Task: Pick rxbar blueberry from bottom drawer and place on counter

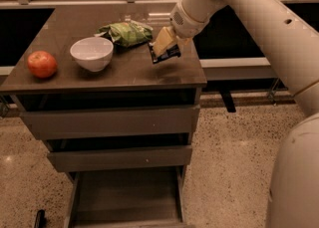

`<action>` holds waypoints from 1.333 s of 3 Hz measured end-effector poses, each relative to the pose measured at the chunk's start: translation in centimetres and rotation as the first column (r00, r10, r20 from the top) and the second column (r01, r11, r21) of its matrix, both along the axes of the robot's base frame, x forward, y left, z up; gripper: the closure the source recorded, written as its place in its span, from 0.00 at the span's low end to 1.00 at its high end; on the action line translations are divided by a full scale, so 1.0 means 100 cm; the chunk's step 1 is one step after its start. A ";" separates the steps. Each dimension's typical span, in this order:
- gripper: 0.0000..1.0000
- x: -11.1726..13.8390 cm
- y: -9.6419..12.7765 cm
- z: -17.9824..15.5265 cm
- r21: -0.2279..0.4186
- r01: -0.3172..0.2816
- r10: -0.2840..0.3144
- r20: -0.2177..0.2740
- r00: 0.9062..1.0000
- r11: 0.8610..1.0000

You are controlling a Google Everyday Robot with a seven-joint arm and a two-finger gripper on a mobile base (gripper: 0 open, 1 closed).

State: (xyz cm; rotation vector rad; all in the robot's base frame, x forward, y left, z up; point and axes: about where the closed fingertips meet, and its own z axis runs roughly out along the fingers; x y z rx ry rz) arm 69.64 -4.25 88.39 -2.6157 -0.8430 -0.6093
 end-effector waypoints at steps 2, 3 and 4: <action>0.18 0.001 0.004 -0.004 0.002 -0.004 0.004 -0.005 1.000 1.000; 0.00 0.002 0.006 -0.007 0.002 -0.007 0.007 -0.009 1.000 1.000; 0.00 0.002 0.006 -0.007 0.002 -0.007 0.007 -0.009 1.000 1.000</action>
Offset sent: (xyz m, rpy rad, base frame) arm 0.0005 0.0020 -0.0013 0.0023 0.0024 0.0017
